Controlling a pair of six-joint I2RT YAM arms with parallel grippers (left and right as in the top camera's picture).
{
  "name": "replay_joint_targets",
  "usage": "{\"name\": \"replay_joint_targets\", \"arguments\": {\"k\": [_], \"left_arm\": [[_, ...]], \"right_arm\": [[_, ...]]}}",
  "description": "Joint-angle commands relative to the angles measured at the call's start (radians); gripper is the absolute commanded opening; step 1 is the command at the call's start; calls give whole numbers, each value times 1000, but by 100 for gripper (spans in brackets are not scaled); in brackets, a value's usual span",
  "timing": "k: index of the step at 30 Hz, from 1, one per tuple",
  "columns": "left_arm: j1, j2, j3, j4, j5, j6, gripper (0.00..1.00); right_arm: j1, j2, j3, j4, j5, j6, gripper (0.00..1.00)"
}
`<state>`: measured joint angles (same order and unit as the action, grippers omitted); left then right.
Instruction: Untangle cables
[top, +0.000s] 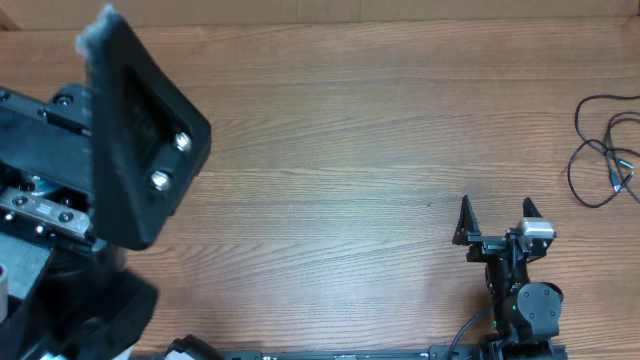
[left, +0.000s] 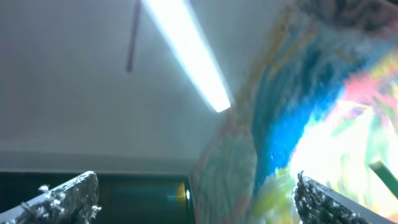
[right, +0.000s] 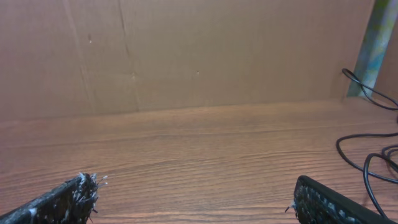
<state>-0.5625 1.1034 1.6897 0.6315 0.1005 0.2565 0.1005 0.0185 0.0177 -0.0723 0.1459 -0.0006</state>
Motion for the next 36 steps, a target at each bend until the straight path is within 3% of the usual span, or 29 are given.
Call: {"name": "replay_joint_targets", "arguments": {"k": [1, 7, 13, 27, 36], "left_arm": [[85, -135, -40, -55, 124, -46, 100], [234, -332, -227, -121, 146, -55, 100], [378, -549, -561, -211, 145, -56, 100], [496, -918, -1297, -253, 129, -55, 100], [519, -1058, -1461, -629, 105, -43, 100]], "right_arm": [[5, 0, -9, 3, 11, -4, 100], [5, 0, -9, 3, 11, -4, 100], [5, 0, -9, 3, 11, -4, 100], [5, 0, -9, 3, 11, -4, 100], [5, 0, -9, 3, 11, -4, 100]]}}
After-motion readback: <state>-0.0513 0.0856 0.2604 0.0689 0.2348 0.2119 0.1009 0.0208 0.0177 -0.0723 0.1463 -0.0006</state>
